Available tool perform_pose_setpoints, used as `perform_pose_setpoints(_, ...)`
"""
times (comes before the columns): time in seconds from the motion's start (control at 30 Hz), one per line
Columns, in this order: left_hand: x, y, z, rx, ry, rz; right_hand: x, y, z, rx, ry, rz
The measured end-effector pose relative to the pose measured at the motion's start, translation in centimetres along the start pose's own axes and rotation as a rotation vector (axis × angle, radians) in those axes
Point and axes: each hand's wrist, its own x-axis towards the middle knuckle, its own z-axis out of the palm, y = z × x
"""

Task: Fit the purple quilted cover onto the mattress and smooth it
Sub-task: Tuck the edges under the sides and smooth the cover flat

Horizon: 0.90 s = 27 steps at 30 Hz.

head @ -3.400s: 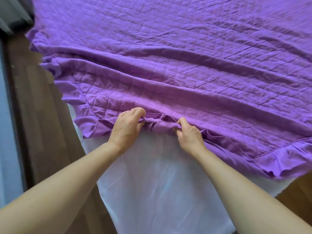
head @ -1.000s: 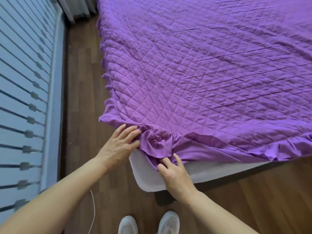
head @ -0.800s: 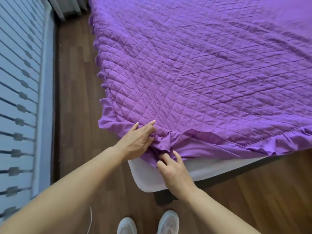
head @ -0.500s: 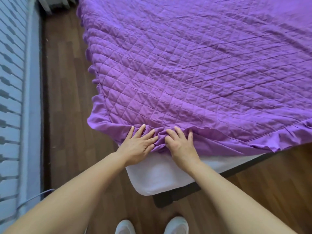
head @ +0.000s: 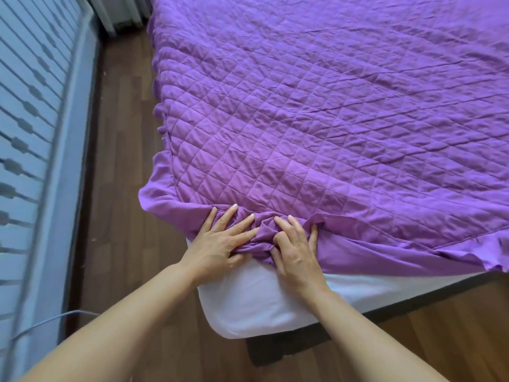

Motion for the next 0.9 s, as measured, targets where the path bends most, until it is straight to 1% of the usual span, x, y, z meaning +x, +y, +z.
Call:
perform_pose_setpoints(0.17, -0.1, -0.5, 1.4, 0.065, 0.121, 0.036, -0.5, 0.0, 0.0, -0.019, -0.042, -0.014)
perform_pose_setpoints(0.27, -0.1, -0.7, 1.6, -0.007, 0.127, 0.02, -0.5, -0.1, -0.1, -0.032, -0.066, -0.013)
perform_pose_setpoints(0.33, 0.0, -0.7, 1.7, -0.074, 0.181, 0.021, -0.4, -0.1, -0.2, -0.028, -0.076, -0.007)
perform_pose_setpoints(0.4, -0.1, -0.5, 2.0, -0.125, 0.252, 0.029, -0.4, 0.1, -0.2, 0.02, -0.057, -0.004)
perform_pose_setpoints(0.5, -0.4, -0.6, 2.3, -0.163, 0.313, 0.058, -0.4, 0.4, -0.5, 0.126, 0.009, -0.024)
perform_pose_setpoints(0.57, -0.4, -1.0, 2.9, -0.15, 0.378, 0.097, -0.4, 0.4, -1.0, 0.192, 0.003, -0.028)
perform_pose_setpoints(0.67, -0.6, -0.7, 2.8, -0.211, 0.479, 0.134, -0.4, 0.3, -1.6, 0.293, -0.004, -0.03)
perform_pose_setpoints(0.73, -0.6, -0.4, 2.7, -0.249, 0.539, 0.131, -0.1, 0.4, -1.7, 0.348, 0.016, -0.06)
perform_pose_setpoints(0.77, -0.4, -0.3, 2.4, -0.276, 0.566, 0.098, 0.4, 0.6, -1.9, 0.364, 0.02, -0.067)
perform_pose_setpoints(0.83, -0.4, -0.2, 2.7, -0.295, 0.57, 0.035, 0.5, 0.8, -1.4, 0.377, 0.037, -0.063)
perform_pose_setpoints(0.9, -0.4, 0.0, 2.6, -0.302, 0.576, 0.045, 0.4, 0.9, -1.4, 0.395, 0.028, -0.076)
